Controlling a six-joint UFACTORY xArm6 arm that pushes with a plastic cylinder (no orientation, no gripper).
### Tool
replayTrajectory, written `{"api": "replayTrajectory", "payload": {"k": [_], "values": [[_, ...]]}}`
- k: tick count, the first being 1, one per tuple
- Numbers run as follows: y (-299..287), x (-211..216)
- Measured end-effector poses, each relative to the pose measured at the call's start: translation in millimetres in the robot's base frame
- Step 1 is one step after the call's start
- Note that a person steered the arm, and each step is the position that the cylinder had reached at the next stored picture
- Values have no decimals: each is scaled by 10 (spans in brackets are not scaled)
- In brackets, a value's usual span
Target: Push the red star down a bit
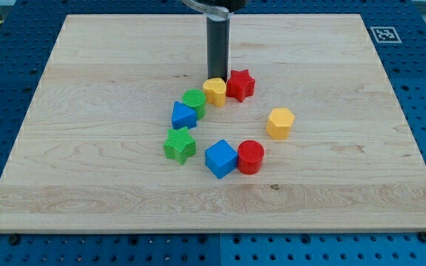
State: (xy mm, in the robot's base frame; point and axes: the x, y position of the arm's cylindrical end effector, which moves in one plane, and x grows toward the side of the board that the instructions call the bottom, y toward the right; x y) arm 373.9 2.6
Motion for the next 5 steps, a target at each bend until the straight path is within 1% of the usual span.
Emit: {"api": "replayTrajectory", "payload": {"k": [1,3,5], "values": [[37,-106],[663,-169],[666,-169]]}}
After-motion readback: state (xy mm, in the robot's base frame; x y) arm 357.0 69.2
